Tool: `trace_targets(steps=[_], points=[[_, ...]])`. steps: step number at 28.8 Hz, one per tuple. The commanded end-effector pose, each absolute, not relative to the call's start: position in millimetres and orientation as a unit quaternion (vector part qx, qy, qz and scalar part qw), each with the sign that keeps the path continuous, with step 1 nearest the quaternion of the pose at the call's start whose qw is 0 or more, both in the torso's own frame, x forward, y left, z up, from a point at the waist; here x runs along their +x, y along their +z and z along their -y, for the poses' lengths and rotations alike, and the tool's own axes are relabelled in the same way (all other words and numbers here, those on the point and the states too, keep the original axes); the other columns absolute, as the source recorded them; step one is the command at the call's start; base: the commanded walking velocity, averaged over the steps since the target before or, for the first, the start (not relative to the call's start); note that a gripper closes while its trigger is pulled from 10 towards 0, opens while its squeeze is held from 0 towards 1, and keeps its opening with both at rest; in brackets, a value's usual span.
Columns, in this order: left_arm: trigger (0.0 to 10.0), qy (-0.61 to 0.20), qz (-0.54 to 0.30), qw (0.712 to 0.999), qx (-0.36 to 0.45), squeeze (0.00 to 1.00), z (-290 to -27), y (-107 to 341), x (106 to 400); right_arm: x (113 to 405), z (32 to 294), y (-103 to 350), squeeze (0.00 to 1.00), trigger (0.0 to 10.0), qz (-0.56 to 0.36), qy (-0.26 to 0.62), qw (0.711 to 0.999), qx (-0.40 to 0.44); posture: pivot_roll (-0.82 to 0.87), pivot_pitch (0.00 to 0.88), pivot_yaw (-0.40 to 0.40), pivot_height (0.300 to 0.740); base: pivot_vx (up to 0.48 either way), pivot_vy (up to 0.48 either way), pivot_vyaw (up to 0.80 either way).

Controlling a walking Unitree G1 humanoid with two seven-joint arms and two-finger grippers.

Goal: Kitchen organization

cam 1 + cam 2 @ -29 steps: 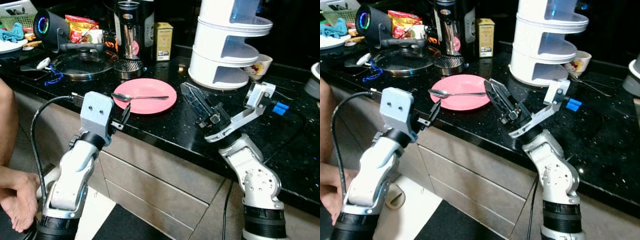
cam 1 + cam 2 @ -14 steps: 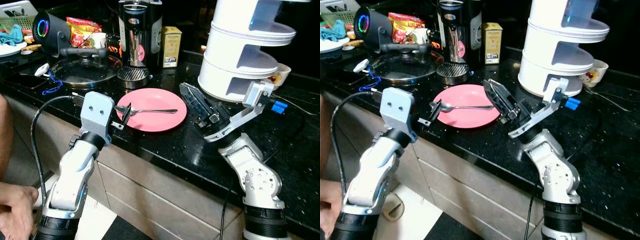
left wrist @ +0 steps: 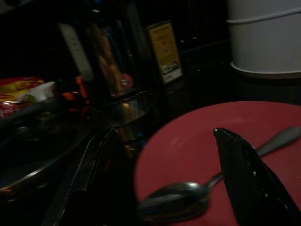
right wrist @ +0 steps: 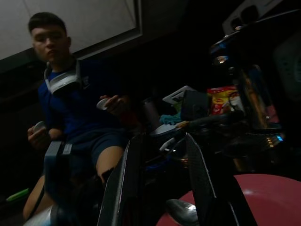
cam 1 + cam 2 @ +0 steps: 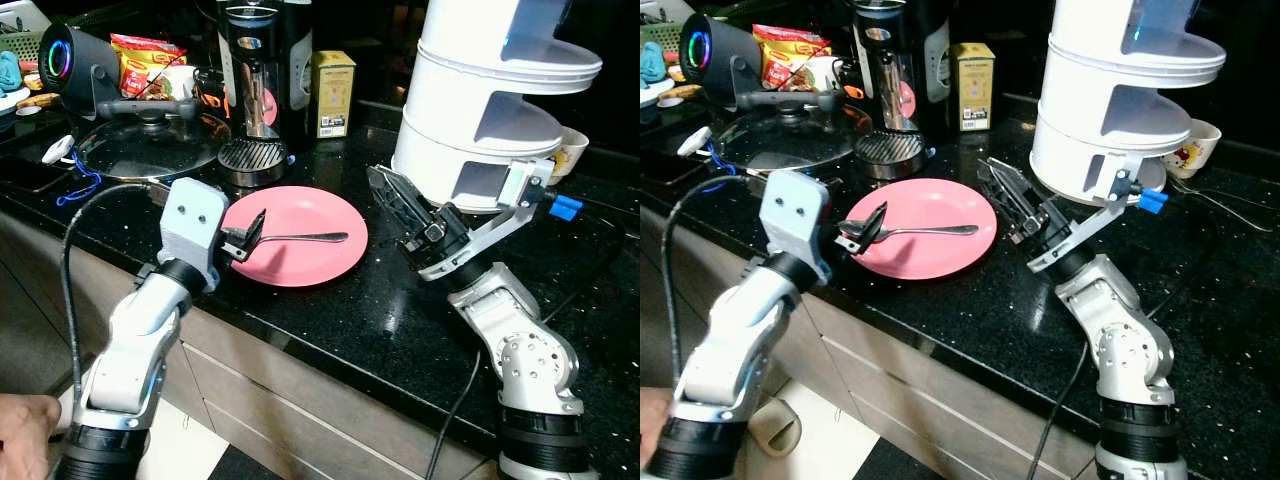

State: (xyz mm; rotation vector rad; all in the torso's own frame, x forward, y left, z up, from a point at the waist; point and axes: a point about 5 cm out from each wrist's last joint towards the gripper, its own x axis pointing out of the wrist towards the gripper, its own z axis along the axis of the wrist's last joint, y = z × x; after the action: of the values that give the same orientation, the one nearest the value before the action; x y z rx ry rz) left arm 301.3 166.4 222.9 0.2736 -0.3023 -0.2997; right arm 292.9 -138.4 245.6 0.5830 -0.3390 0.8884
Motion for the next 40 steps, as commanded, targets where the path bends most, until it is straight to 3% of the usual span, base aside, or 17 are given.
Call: trace_targets(steps=[1, 5, 21, 30, 40], points=[[10.0, -0.157, 0.135, 0.968, 0.14, 0.0, -172, 224, 305, 291, 141, 246, 0.0, 10.0, 0.156, 0.426, 0.85, 0.268, 0.02, 0.0, -0.029, 0.74, 0.0, 0.0, -0.8], [10.0, -0.165, 0.12, 0.966, 0.157, 0.0, -178, 228, 308, 291, 142, 247, 0.0, 10.0, 0.154, 0.426, 0.853, 0.259, 0.02, 0.0, -0.031, 0.74, 0.0, 0.0, -0.8], [10.0, -0.173, -0.036, 0.946, 0.272, 0.0, -223, 217, 332, 286, 146, 249, 0.0, 10.0, 0.137, 0.431, 0.872, 0.188, -0.01, 0.0, -0.029, 0.74, 0.0, 0.0, 0.0], [10.0, -0.265, 0.027, 0.928, 0.259, 0.0, -205, 228, 345, 281, 147, 257, 0.0, 10.0, 0.143, 0.435, 0.871, 0.178, -0.05, 0.0, -0.022, 0.74, 0.0, 0.0, 0.0], [10.0, -0.316, 0.016, 0.923, 0.218, 0.0, -194, 223, 358, 278, 148, 261, 0.0, 10.0, 0.136, 0.437, 0.874, 0.161, -0.08, 0.0, -0.023, 0.74, 0.0, 0.0, 0.0]])
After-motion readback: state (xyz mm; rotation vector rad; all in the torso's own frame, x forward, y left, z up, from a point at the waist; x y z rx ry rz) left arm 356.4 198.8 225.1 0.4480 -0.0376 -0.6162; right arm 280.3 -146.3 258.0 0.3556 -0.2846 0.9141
